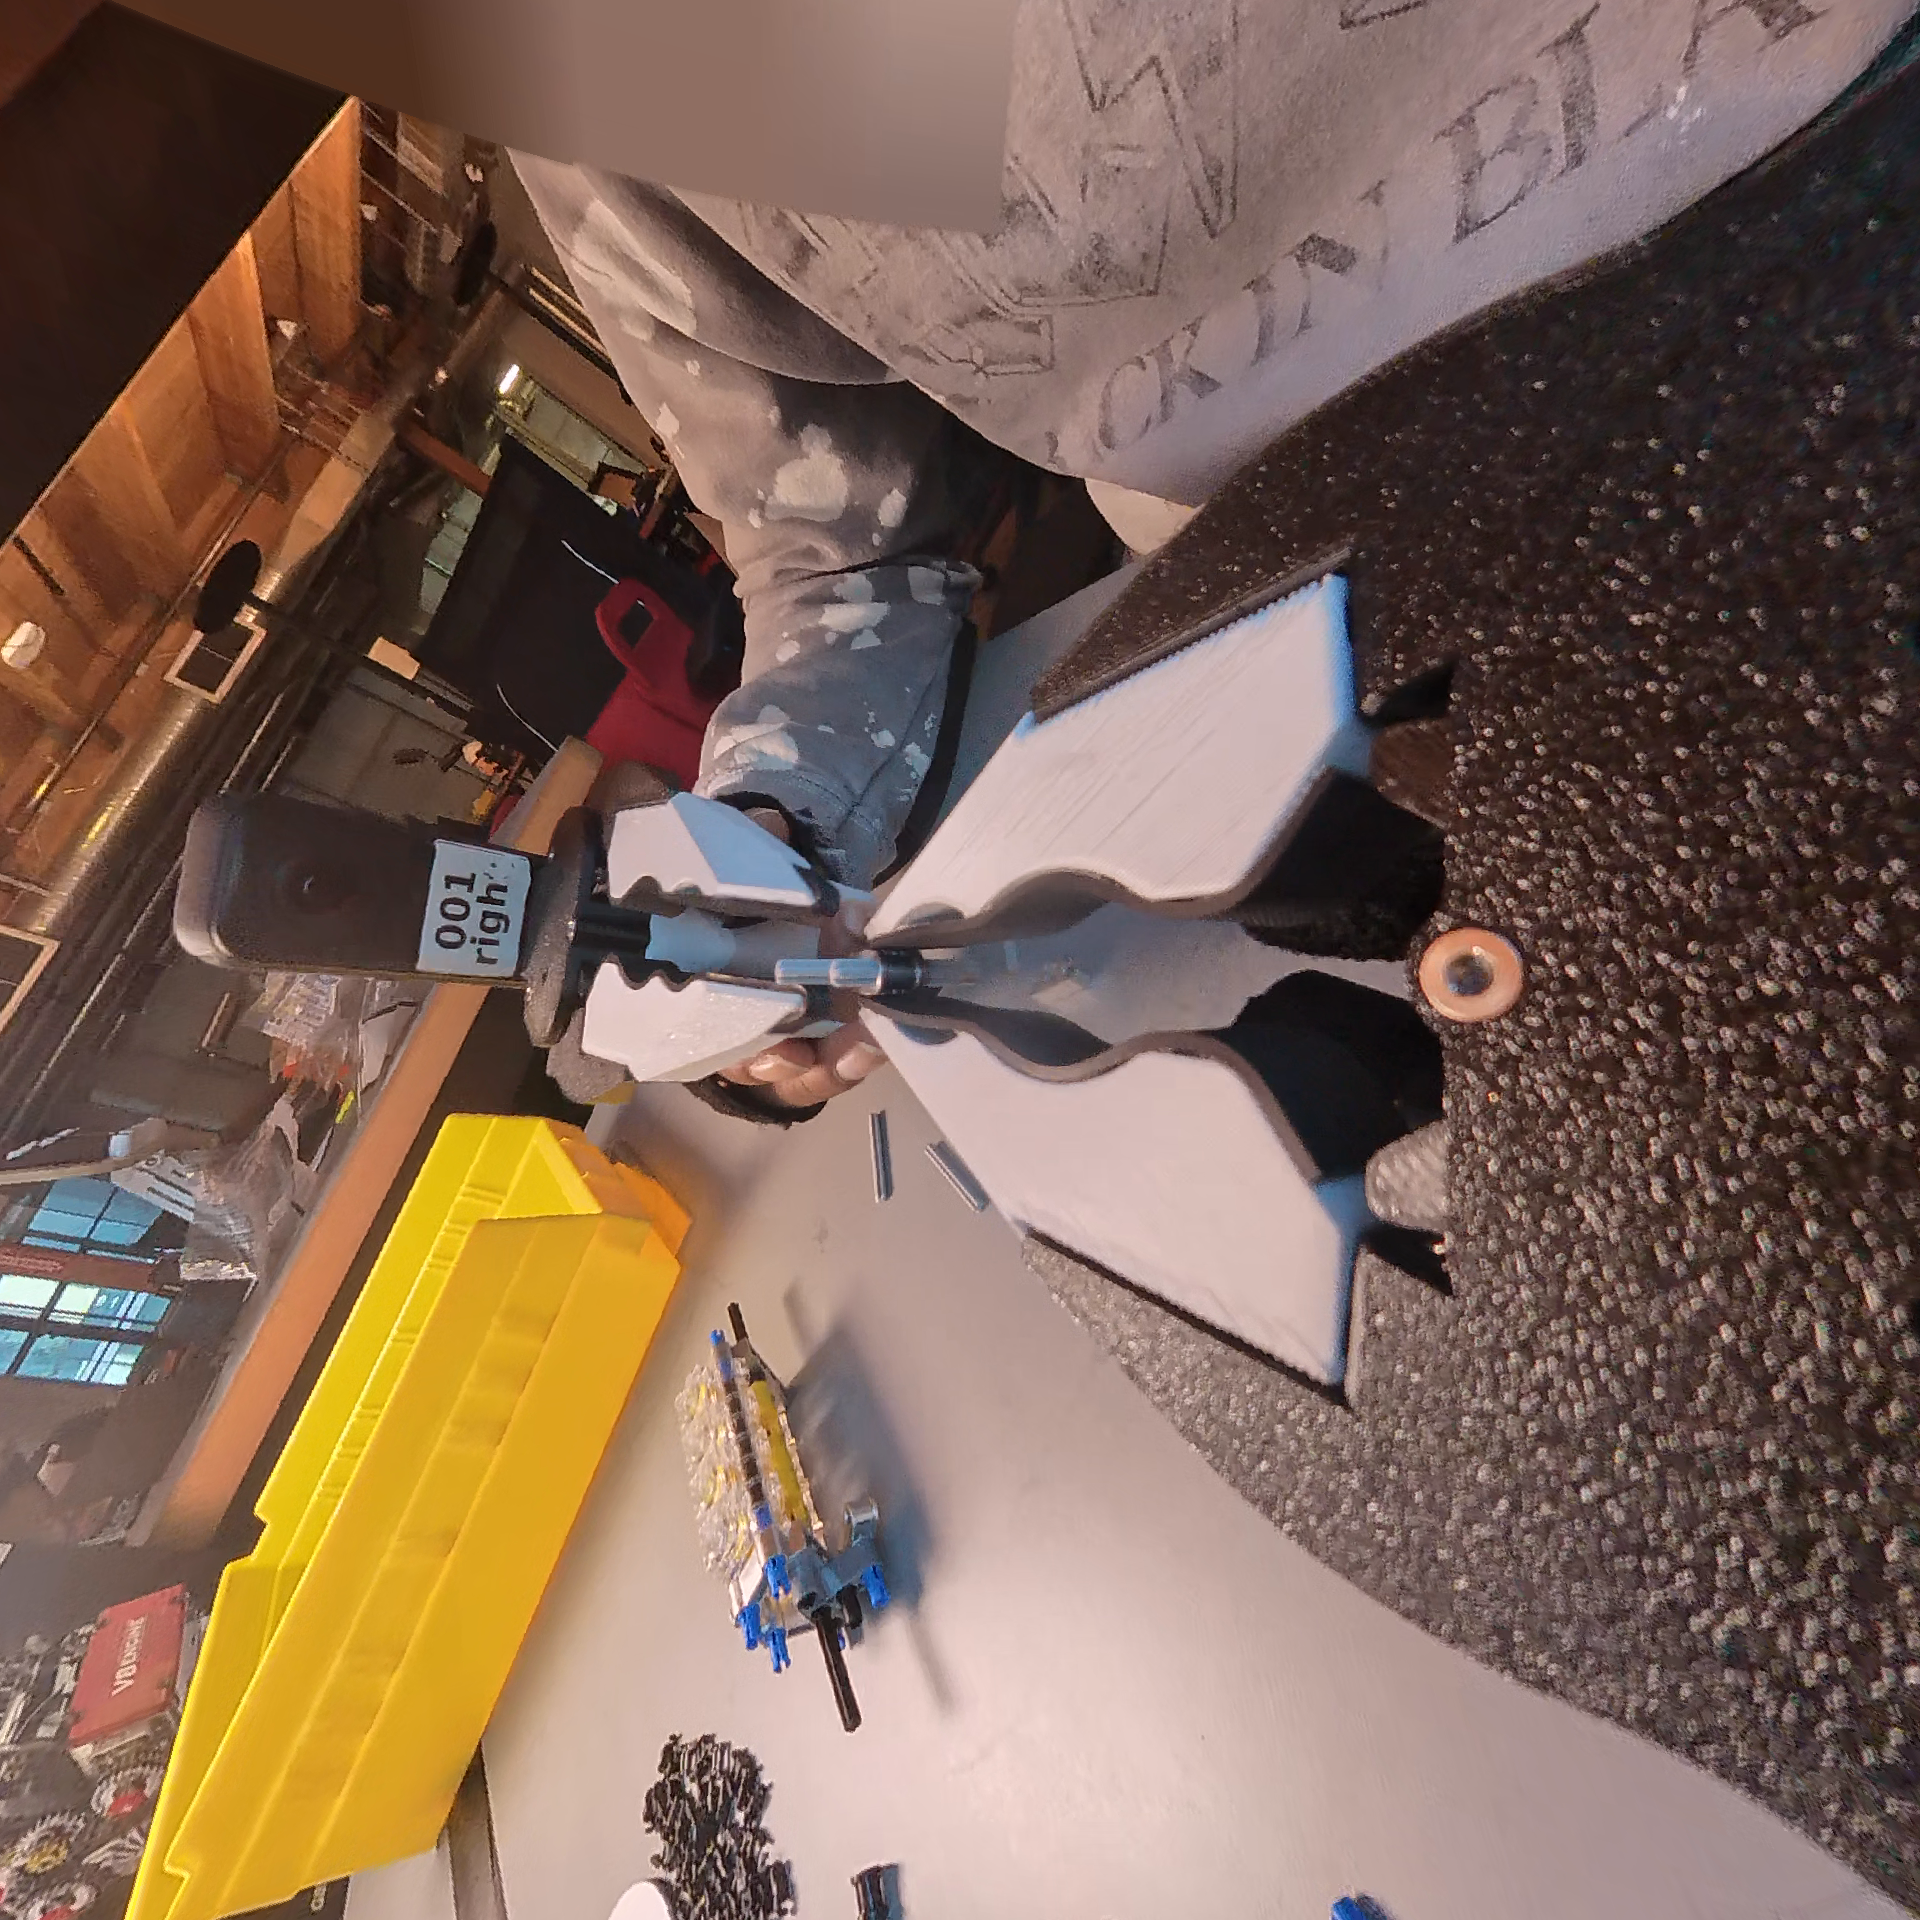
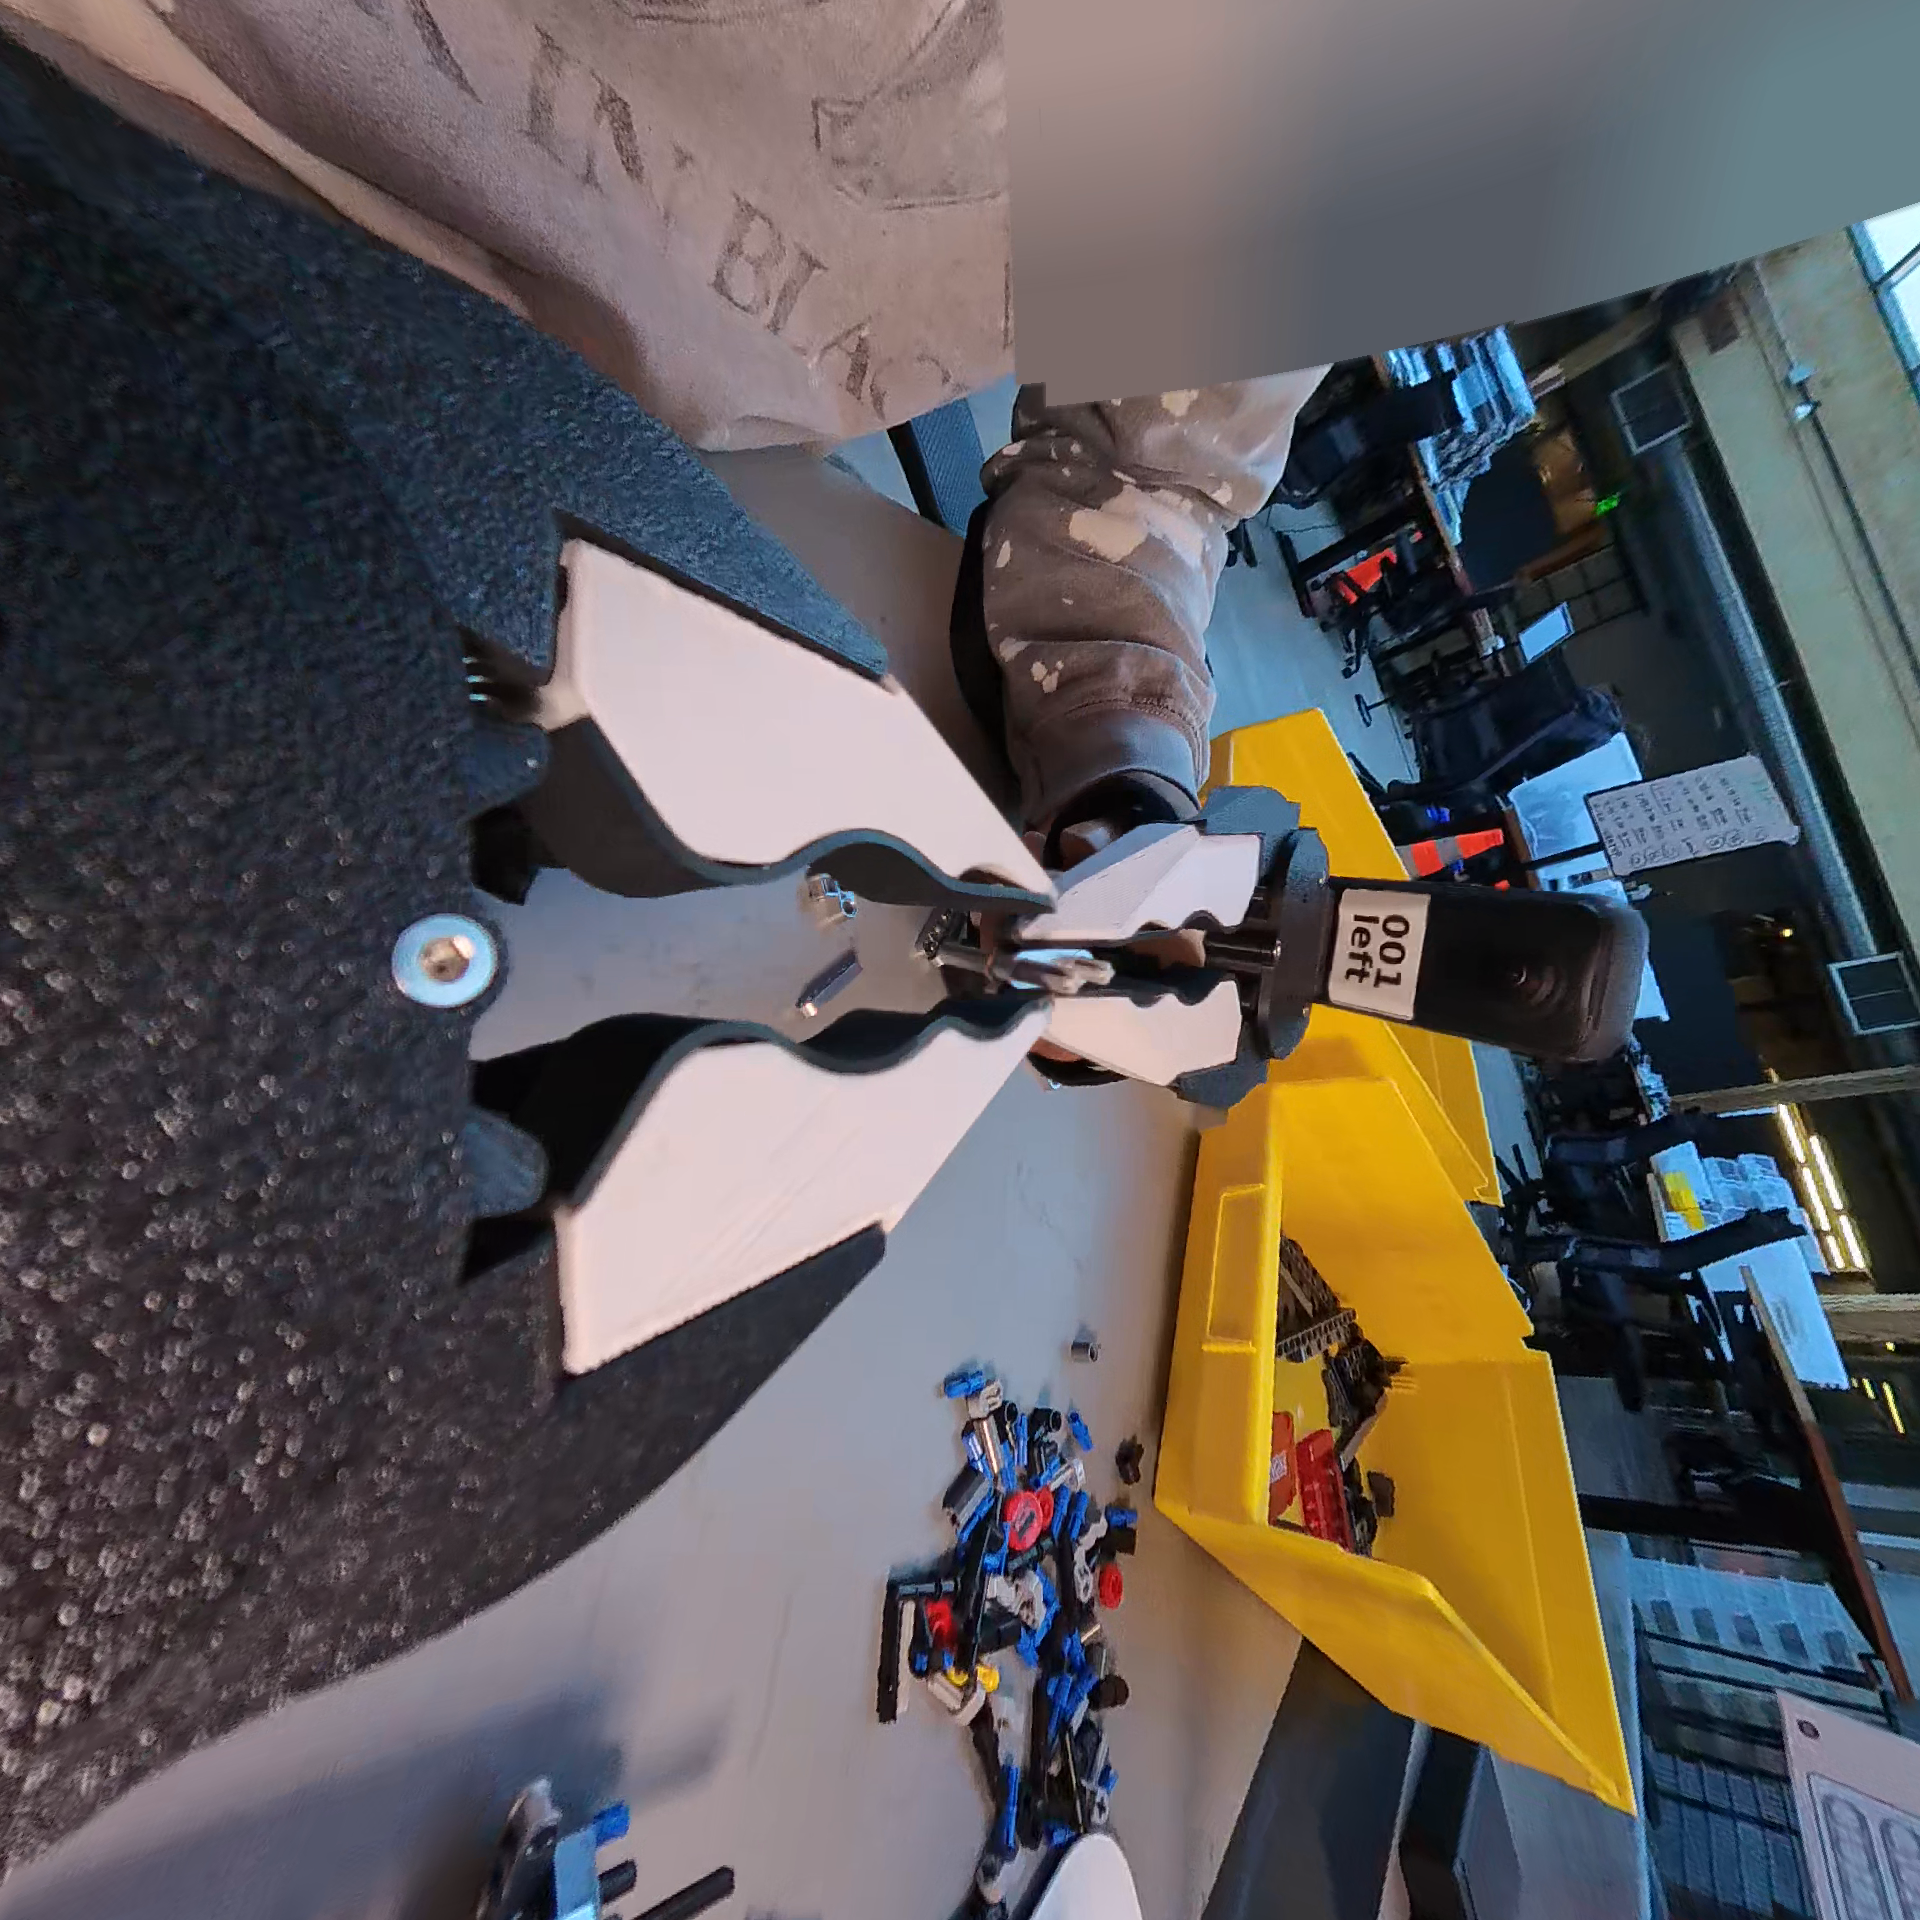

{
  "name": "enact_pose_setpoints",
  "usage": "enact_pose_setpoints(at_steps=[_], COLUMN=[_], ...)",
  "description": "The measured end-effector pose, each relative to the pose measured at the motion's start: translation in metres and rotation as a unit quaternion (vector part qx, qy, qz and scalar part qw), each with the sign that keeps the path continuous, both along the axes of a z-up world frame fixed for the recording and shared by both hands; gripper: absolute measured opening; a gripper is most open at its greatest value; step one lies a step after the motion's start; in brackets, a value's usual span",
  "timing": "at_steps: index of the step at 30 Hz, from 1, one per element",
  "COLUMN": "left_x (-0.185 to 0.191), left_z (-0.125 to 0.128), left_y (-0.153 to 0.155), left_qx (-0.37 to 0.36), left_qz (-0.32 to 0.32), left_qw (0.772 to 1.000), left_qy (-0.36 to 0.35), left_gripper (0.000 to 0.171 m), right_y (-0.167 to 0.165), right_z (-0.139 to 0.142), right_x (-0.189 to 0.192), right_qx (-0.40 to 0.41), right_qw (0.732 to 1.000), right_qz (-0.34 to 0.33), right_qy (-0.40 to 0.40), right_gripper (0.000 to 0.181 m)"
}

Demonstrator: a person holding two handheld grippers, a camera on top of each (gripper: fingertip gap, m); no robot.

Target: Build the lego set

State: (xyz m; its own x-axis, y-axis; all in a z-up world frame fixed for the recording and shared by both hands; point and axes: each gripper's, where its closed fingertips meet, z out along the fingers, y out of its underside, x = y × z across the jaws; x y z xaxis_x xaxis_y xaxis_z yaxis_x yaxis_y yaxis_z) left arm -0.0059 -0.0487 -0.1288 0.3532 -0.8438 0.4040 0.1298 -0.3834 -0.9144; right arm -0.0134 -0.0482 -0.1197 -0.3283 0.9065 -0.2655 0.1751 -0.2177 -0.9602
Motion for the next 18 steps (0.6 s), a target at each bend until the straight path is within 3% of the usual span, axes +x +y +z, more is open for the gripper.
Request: enact_pose_setpoints(at_steps=[8,18], left_x=[0.005,-0.003], left_z=[-0.010,-0.056], left_y=[-0.001,0.006], left_qx=[0.014,0.030], left_qz=[-0.001,0.028], left_qw=[0.999,0.970], left_qy=[0.047,0.241], left_gripper=[0.006,0.000], right_y=[0.000,0.005], right_z=[-0.009,-0.047], right_x=[0.001,0.003], right_qx=[0.041,0.144], right_qw=[0.999,0.983], right_qz=[0.000,-0.008], right_qy=[-0.026,-0.113], right_gripper=[0.002,0.007])
